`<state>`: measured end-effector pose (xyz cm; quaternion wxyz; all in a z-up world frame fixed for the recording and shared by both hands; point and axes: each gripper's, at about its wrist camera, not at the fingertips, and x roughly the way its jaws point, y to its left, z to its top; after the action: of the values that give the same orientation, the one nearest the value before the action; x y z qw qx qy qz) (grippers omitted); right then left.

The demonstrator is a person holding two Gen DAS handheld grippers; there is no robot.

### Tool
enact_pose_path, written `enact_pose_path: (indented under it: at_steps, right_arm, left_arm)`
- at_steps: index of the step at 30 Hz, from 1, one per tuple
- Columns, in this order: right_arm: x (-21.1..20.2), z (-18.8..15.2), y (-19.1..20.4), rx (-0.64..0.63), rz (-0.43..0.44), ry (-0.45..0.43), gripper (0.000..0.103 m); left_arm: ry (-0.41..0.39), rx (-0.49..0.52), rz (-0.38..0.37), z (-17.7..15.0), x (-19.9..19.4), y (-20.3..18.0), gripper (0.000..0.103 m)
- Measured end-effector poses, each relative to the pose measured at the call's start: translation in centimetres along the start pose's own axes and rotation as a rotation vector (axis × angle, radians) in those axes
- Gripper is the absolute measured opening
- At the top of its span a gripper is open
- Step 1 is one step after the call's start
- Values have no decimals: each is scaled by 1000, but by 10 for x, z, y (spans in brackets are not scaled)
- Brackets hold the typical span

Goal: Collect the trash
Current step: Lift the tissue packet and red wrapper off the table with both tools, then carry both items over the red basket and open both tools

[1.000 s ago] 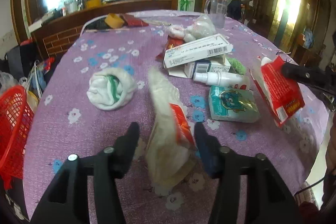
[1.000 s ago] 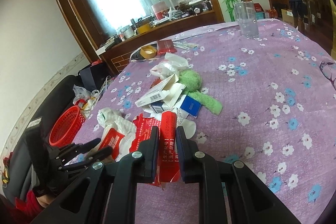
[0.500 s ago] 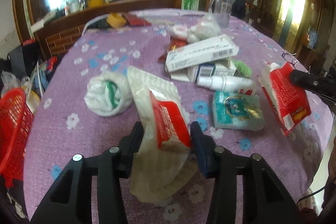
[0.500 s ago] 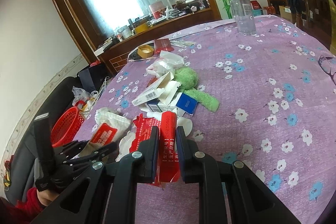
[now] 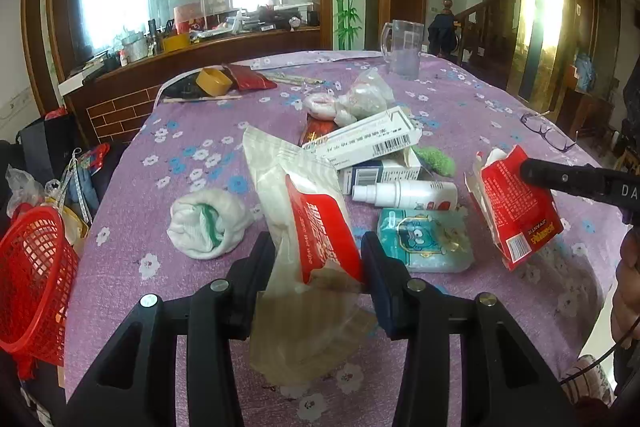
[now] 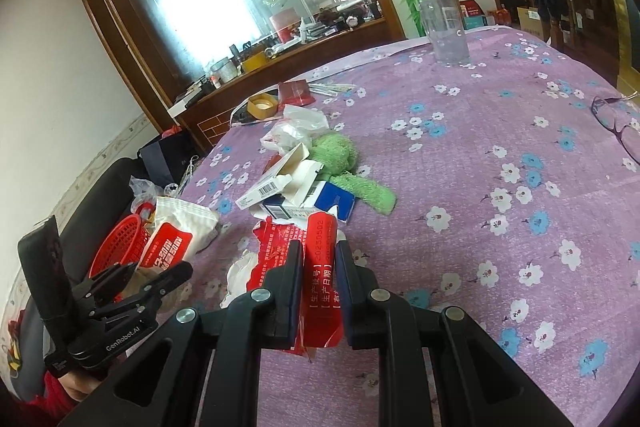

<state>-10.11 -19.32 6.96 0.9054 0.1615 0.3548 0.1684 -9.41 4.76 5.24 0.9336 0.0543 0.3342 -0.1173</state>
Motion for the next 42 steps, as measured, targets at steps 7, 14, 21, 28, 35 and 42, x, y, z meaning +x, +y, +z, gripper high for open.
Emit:
enact_pose_path:
  at_steps: [7,14,21,28,35,42]
  right_arm:
    - [0,1,-3,12,-5,7,18]
    - [2,7,1,-1,-13,5,18]
    - [0,15,10,-20,-4,-4,18]
    - [1,35,39,-75,36,-15,18]
    - [22,54,93,-154,108,6,18]
    - [60,55,167,-257,185,77,18]
  left_arm:
    - [-13,1,11,4,-5,1,44]
    - [-22,-18,12,7,-9,8,43]
    - [-48,-40,22,12,-18,17,44]
    - [-86,-113,32,15,-42,46,44]
    - [-122,-216,90,12,-69,100,44]
    - [-155,-321,228,-4,-100,168,44]
